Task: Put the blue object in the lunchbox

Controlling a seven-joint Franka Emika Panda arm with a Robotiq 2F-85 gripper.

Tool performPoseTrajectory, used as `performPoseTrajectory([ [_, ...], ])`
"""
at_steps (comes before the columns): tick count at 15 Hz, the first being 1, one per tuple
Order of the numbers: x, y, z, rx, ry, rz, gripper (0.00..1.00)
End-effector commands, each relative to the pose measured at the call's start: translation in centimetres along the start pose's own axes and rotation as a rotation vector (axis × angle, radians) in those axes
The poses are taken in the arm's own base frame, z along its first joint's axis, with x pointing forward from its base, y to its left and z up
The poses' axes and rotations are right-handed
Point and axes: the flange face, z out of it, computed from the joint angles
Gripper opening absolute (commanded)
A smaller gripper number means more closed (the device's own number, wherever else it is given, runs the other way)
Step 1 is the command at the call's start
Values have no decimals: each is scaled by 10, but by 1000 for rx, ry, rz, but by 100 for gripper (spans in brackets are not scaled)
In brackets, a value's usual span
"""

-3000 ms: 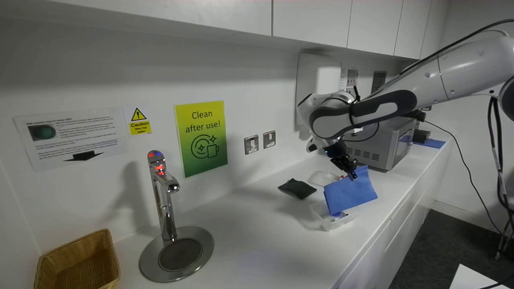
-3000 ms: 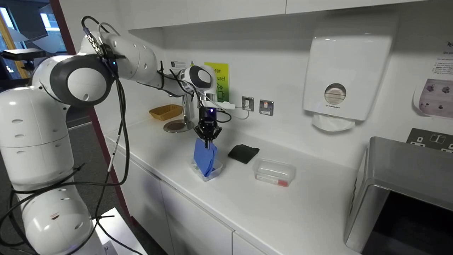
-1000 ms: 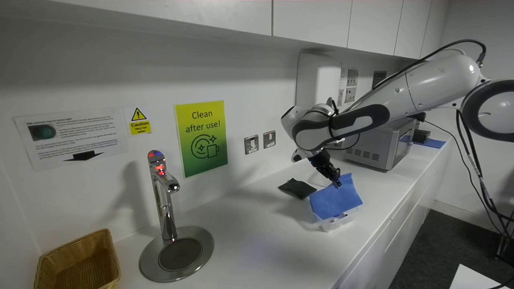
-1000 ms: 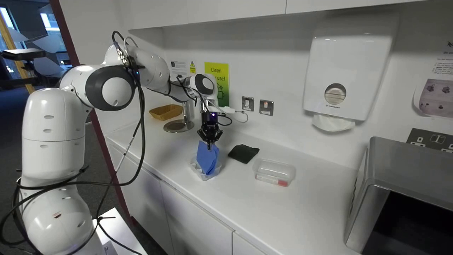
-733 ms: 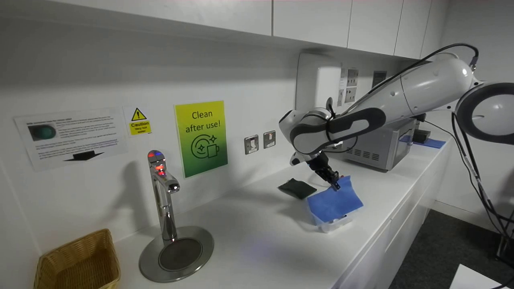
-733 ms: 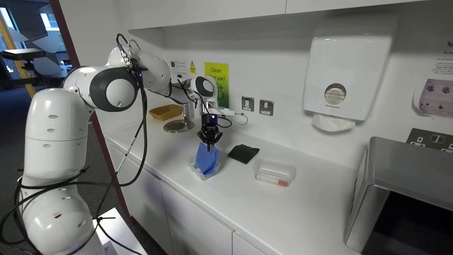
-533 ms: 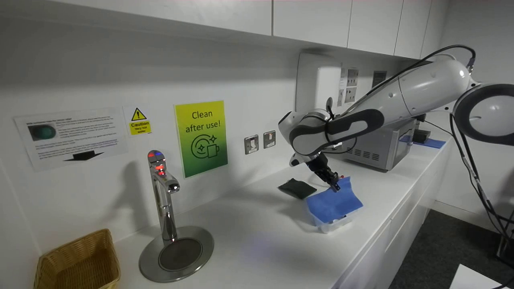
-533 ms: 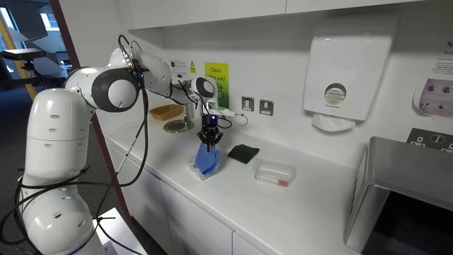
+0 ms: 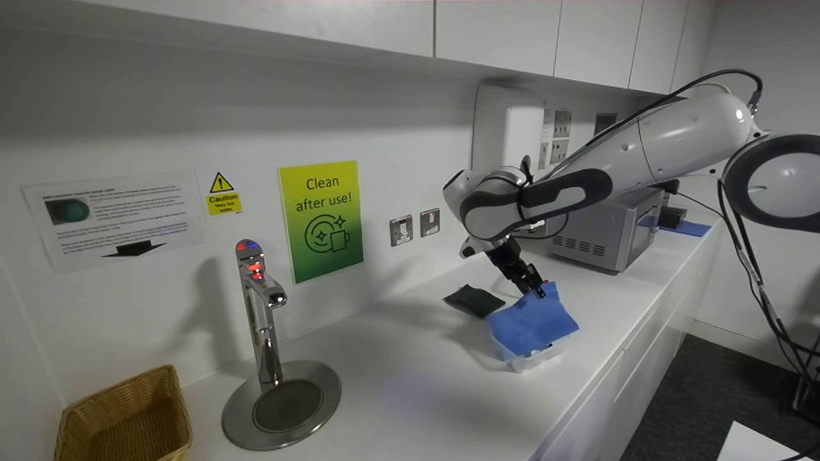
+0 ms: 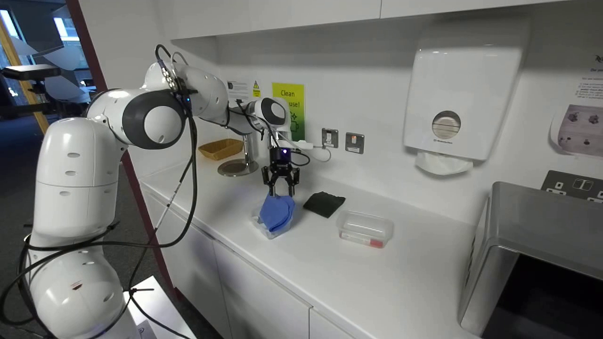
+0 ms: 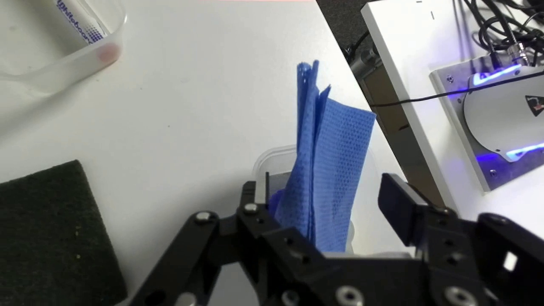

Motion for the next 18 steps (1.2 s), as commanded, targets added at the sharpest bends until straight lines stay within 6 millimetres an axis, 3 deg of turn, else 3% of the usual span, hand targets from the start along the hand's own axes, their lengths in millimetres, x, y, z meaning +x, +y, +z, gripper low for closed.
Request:
performPoseTrajectory([
  [1,-11,-8,-21,-1,24,44,99],
  [8,-2,-43,-61,82,374,72,100],
  [12,7,-66,-87,122,558,177,100],
  [18,14,-66,-93,178,708,459,100],
])
